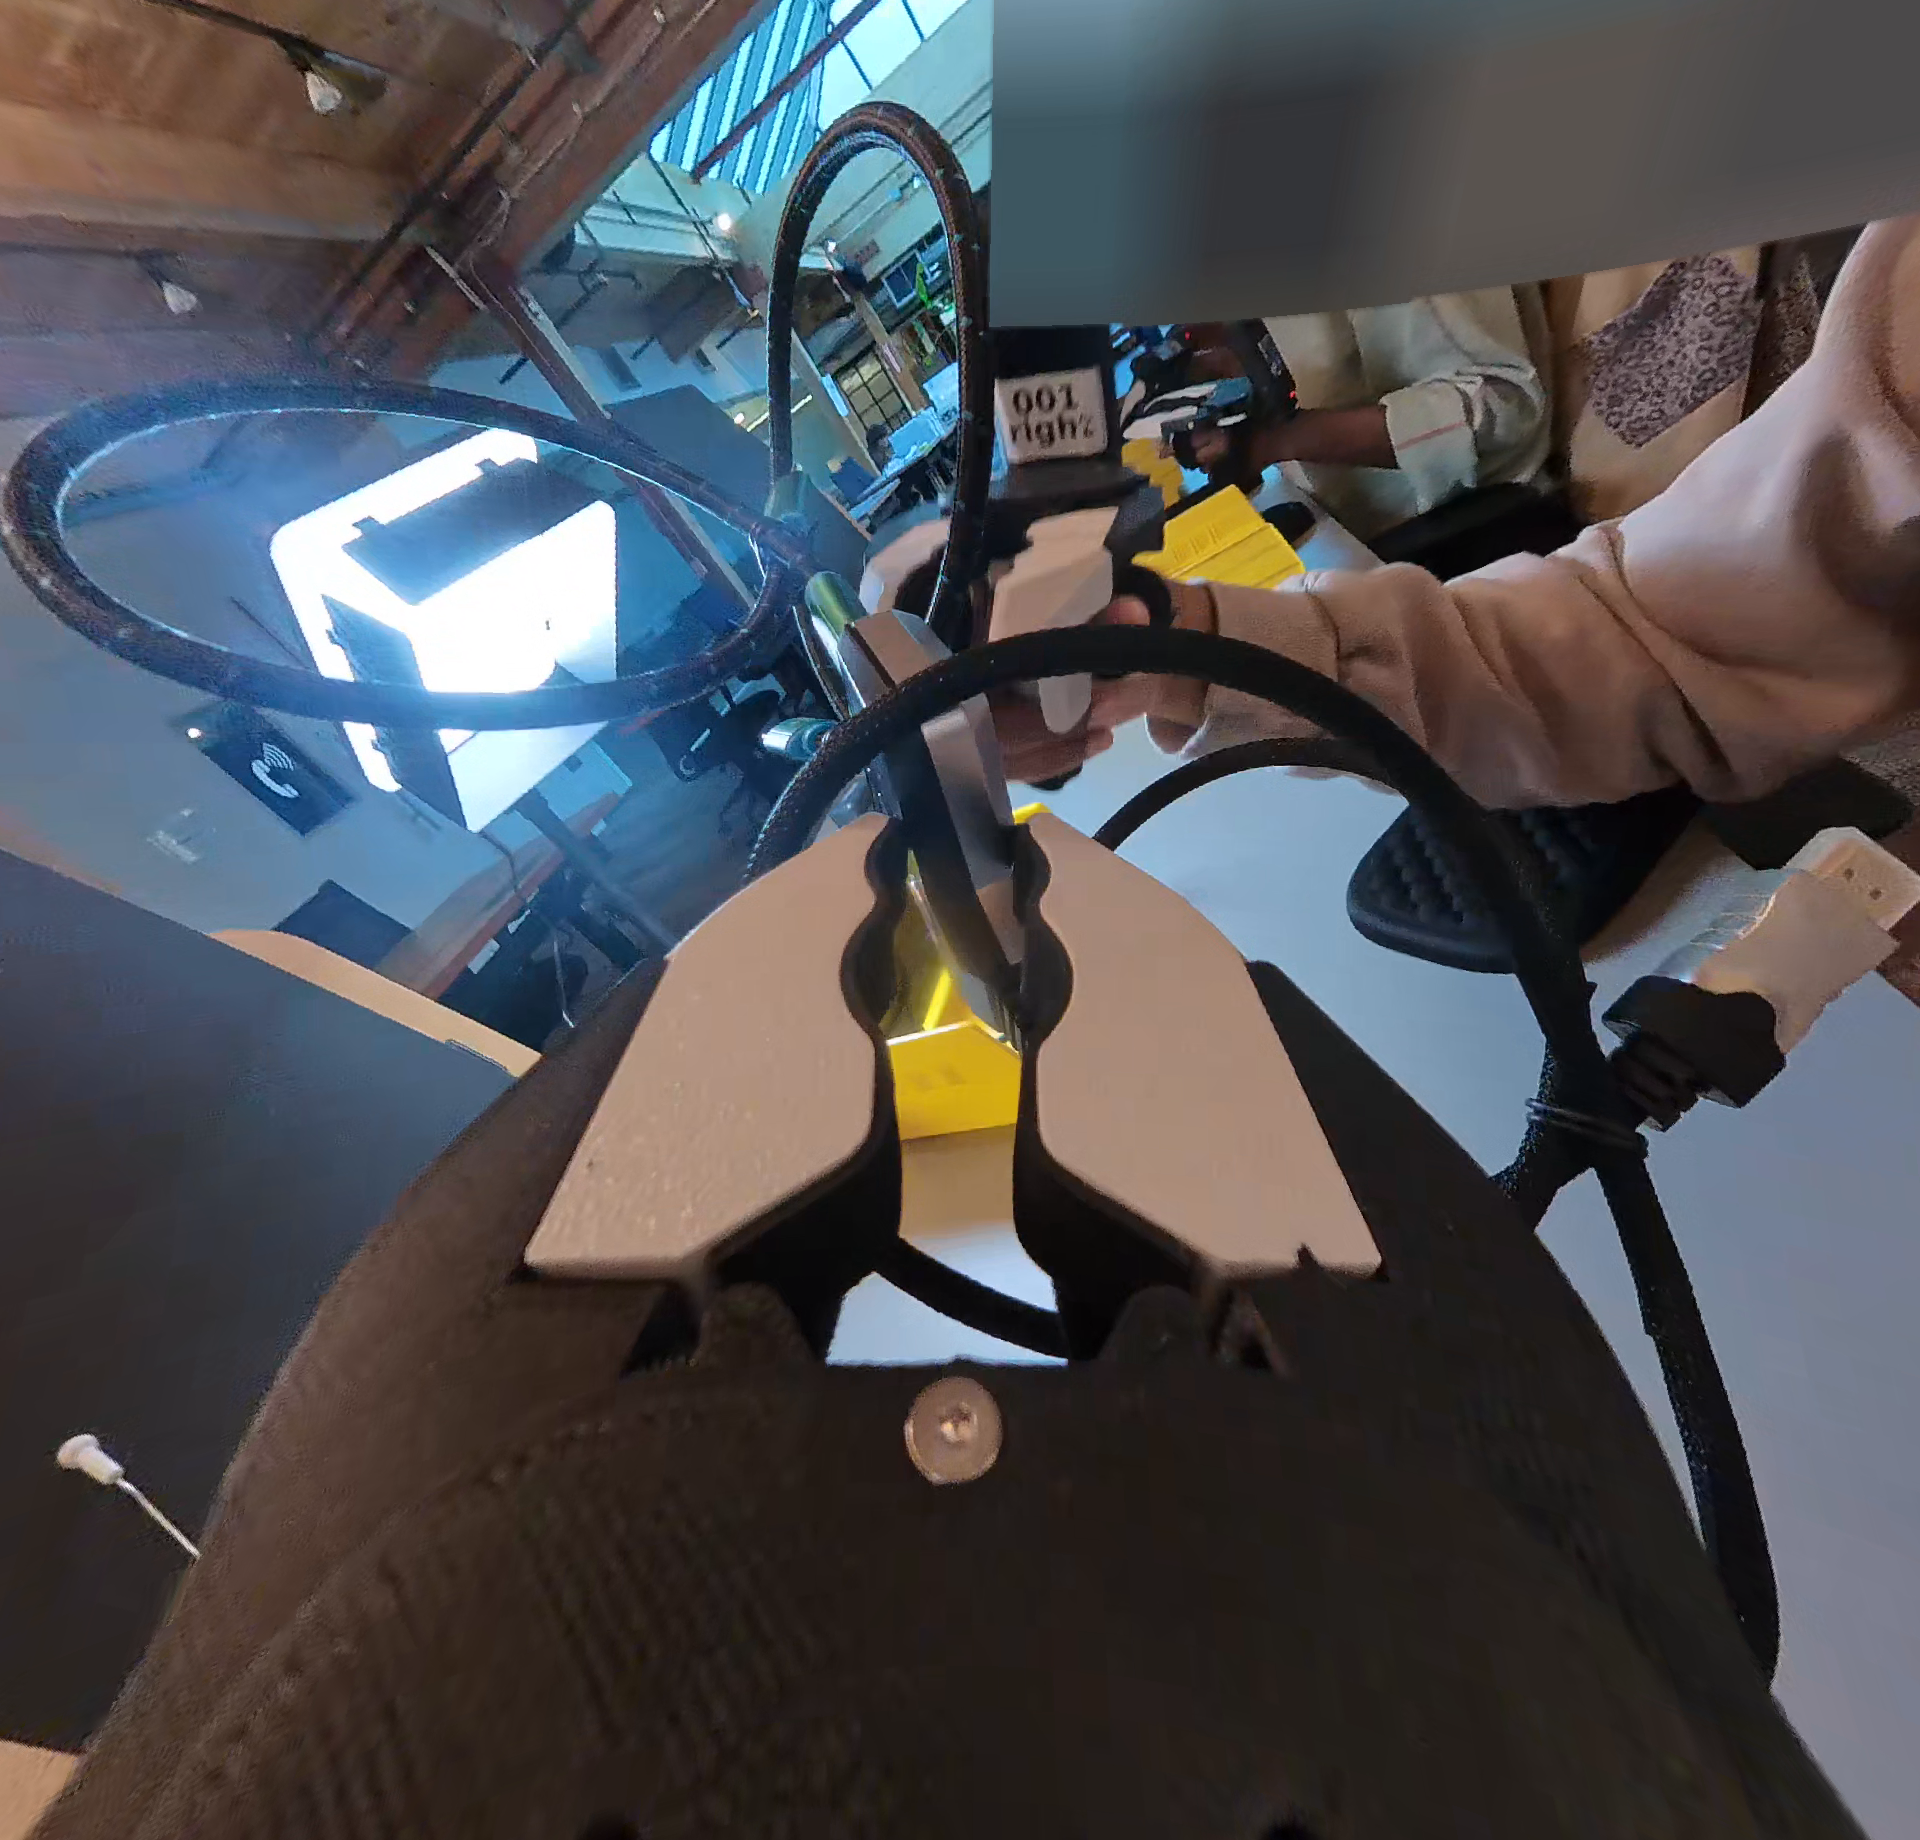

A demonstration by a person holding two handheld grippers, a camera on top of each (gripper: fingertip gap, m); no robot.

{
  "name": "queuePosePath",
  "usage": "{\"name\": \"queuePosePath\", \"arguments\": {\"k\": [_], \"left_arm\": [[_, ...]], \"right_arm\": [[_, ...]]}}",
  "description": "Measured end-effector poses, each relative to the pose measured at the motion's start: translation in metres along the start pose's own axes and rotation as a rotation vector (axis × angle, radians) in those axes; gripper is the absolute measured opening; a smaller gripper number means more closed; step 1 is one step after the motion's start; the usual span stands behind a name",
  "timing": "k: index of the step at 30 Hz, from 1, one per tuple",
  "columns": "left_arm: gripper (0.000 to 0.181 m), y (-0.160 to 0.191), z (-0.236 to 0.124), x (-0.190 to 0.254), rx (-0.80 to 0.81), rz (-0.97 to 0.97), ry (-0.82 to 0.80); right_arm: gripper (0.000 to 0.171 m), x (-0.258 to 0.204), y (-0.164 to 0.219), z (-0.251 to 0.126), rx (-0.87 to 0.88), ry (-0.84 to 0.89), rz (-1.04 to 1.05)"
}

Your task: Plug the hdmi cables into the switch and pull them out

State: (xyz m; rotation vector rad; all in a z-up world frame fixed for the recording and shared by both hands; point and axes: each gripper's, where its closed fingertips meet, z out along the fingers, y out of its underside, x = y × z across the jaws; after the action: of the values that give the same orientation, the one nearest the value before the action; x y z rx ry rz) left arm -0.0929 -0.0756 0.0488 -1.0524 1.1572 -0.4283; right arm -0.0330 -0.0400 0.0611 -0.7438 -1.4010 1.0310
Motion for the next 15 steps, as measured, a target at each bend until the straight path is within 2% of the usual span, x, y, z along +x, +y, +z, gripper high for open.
{"name": "queuePosePath", "arguments": {"k": [6,15], "left_arm": [[0.02,0.013,0.013,0.011,-0.021,-0.025,0.058],[0.02,0.021,0.014,0.018,-0.018,-0.077,0.11]], "right_arm": [[0.025,0.011,0.013,-0.001,-0.119,0.103,-0.016],[0.025,-0.008,0.014,0.018,0.031,-0.078,0.28]]}}
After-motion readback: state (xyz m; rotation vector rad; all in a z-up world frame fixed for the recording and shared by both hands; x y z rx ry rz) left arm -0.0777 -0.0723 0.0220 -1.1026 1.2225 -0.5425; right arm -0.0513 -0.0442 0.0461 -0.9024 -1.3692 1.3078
